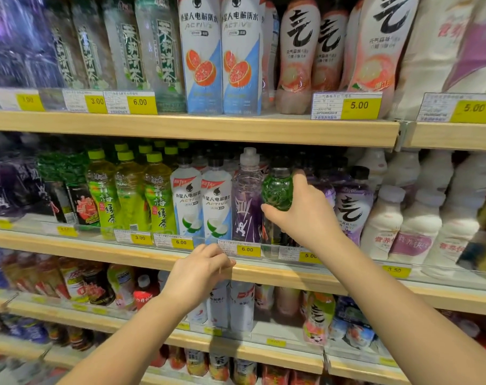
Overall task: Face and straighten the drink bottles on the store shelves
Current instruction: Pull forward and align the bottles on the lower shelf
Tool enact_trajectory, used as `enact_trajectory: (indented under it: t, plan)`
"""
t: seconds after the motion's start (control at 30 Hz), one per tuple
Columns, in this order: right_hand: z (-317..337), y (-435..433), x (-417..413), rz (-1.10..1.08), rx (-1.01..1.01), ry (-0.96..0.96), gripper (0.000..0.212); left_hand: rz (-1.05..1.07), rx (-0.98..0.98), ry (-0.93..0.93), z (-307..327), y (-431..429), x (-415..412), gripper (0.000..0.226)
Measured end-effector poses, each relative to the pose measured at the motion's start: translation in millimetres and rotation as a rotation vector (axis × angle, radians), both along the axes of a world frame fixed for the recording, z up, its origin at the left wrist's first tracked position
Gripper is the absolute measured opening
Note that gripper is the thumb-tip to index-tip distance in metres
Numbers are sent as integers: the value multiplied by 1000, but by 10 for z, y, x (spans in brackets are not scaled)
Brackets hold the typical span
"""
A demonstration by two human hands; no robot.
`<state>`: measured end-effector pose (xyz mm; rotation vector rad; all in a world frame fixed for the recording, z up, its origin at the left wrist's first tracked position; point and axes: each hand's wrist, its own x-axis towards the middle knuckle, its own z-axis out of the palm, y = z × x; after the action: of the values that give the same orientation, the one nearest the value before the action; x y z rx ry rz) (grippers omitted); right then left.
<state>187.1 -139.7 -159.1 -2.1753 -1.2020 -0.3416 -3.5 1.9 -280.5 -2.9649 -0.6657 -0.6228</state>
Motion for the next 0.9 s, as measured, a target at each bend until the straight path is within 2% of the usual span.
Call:
enact_trajectory:
  t: [0.1, 0.2, 0.3, 0.43, 0.6, 0.73, 0.9]
  plan:
    - [-36, -53, 17, 74, 51, 55, 61, 12, -10, -31, -63, -2, -24, 23]
    - [-104, -109, 43, 149, 97, 88, 56, 33, -43, -85, -109, 19, -31, 18]
    - [-105, -152, 85, 212, 196, 110, 59, 29, -41, -92, -132, 39, -51, 18]
    - [13, -210, 77, 312, 305, 88, 74, 27, -69, -89, -138, 84, -103, 27]
    - [154, -239, -127, 410, 320, 63, 79, 60, -44, -17, -123, 164, -235, 35]
    - [205, -203, -342, 435, 316, 109, 78, 26, -3, 67, -92, 251, -438, 54]
    - [229, -16, -723, 430, 326, 179, 73, 61, -21, 46, -38, 542, -838, 60]
